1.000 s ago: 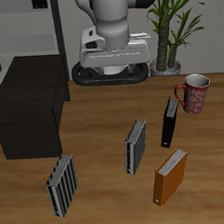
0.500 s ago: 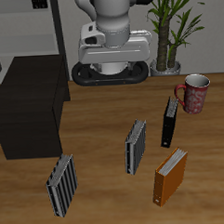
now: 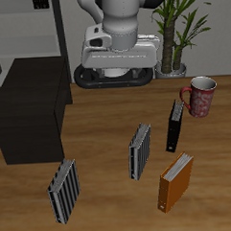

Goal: Place the left striped book flat on top of the shelf

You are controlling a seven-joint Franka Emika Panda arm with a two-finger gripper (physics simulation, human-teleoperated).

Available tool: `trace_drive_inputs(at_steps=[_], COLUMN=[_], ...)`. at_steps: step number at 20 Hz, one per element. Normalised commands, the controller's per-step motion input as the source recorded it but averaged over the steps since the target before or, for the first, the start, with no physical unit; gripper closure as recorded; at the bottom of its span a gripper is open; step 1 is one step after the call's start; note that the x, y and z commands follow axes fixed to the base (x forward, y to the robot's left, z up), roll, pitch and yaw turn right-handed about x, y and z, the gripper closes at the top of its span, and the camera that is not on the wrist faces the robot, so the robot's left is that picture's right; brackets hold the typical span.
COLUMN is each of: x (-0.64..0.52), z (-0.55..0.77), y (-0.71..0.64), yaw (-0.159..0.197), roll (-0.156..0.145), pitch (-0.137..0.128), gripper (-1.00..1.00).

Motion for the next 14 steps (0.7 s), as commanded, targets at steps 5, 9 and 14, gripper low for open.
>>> trace_drive_inputs(at_steps=[5, 9, 14], x=[0.36, 0.32, 0.16], z=[-0.01, -0.09, -0.12], y=[0.0, 0.0, 0.07], yaw=[-0.013, -0.03, -0.024], roll=[-0.036, -0.024, -0.001], pitch=[-0.033, 0.0, -0.002], gripper=[-1.0, -1.0, -1.0])
